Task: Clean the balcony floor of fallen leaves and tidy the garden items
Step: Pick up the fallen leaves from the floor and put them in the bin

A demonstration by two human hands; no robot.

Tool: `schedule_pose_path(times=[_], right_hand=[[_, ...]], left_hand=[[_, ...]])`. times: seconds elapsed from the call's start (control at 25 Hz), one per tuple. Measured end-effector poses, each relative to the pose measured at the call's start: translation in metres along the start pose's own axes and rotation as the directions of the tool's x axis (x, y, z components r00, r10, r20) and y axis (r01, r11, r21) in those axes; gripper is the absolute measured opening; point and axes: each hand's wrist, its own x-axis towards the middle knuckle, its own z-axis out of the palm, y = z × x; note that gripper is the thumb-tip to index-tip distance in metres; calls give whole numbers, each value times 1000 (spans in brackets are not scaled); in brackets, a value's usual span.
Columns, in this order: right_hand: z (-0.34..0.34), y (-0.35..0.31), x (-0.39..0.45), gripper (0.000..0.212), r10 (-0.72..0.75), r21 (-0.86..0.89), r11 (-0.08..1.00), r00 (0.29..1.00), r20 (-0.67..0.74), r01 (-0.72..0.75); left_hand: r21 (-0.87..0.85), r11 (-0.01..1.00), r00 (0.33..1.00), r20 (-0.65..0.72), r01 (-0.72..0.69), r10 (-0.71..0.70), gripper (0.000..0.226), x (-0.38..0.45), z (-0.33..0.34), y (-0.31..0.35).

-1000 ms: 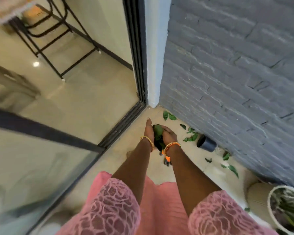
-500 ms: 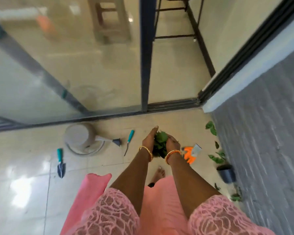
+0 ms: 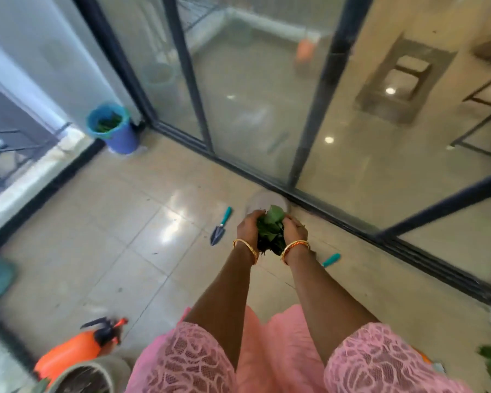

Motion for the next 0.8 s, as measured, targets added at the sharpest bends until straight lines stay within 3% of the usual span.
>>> schedule_pose_path(times=[0.16,0.24,0.36,0.48,0.56,0.8], right_hand=[[126,15,-28,20,-23,-34,999,992,124,27],[183,26,-35,20,-25,-27,999,980,197,31],[265,49,-36,18,-35,-52,997,963,267,51],[346,68,-31,8,16,-103,995,946,324,18],[401,71,-32,23,58,-168,986,922,382,7],[566,61,-44,17,31,-154,986,862,506,55]], left_hand=[[-276,957,994,-83,-89,69,73,6,-91,73],[-320,931,982,-132,-174,138,77,10,-126,106],[-319,903,946,-245,-287,214,63,28,-176,151],[-324,891,921,-327,-318,209,35,60,-232,198],[-345,883,911,-369,-319,185,24,80,-268,236],[-443,820,888,-431,-363,160,21,136,-354,363]])
